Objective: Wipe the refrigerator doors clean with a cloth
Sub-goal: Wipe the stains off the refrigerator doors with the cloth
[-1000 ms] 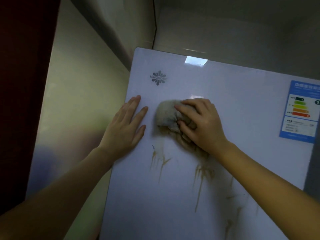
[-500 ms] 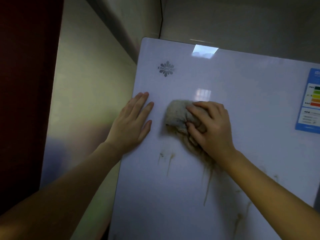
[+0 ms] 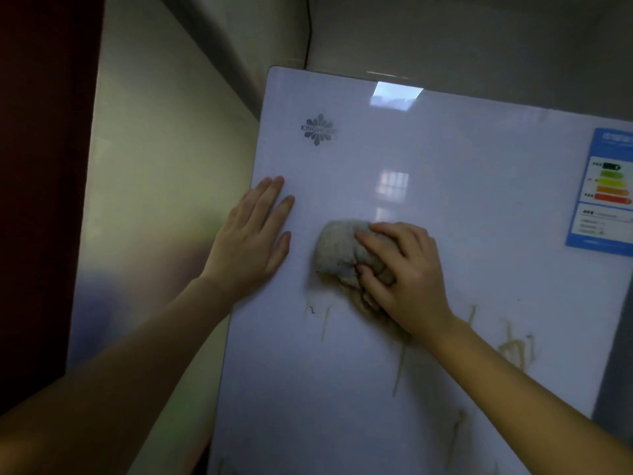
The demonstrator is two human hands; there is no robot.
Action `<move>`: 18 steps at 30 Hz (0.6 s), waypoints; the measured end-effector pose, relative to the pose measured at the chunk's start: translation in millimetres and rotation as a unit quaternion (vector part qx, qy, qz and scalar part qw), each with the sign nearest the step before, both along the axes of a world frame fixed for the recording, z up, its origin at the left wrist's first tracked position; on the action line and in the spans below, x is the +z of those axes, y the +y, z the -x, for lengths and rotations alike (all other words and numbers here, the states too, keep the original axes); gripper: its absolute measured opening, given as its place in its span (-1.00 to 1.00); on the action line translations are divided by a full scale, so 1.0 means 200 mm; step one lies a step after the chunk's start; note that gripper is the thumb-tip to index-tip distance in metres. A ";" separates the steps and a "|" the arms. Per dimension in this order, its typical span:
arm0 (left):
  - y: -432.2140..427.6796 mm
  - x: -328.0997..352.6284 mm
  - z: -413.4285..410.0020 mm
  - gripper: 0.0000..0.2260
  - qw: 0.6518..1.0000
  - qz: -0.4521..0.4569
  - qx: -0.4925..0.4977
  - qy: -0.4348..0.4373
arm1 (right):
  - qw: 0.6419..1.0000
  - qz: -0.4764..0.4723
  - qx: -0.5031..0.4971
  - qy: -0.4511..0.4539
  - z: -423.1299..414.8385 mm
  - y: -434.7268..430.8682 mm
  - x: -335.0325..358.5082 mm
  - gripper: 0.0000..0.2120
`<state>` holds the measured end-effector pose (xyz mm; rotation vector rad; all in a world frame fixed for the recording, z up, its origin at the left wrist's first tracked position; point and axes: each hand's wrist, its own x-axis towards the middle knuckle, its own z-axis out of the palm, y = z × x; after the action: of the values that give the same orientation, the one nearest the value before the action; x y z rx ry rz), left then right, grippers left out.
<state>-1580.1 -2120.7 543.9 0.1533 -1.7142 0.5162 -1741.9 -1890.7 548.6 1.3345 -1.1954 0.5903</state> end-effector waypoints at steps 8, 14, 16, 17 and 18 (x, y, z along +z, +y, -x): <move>0.00 -0.01 0.01 -0.56 1.000 0.004 0.010 0.008 | 0.997 -0.020 -0.032 0.062 0.04 0.05 0.05 -0.66; 0.02 -0.01 0.00 -0.59 0.999 0.015 0.024 0.020 | 0.999 0.025 -0.015 -0.028 0.00 0.01 0.13 -0.60; 0.02 -0.02 0.01 -0.59 0.999 0.015 0.026 0.014 | 0.999 -0.024 -0.012 0.019 -0.01 -0.01 0.05 -0.62; 0.02 -0.03 0.01 -0.58 0.999 0.015 0.028 0.012 | 0.997 -0.057 -0.010 0.053 -0.01 -0.02 0.00 -0.64; 0.03 -0.03 0.02 -0.58 0.999 0.014 0.029 0.011 | 0.992 -0.090 -0.008 0.086 -0.01 -0.02 -0.04 -0.66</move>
<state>-1584.0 -2115.2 537.4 0.1890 -1.6847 0.5798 -1740.4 -1895.1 539.6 1.4948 -1.1367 0.3542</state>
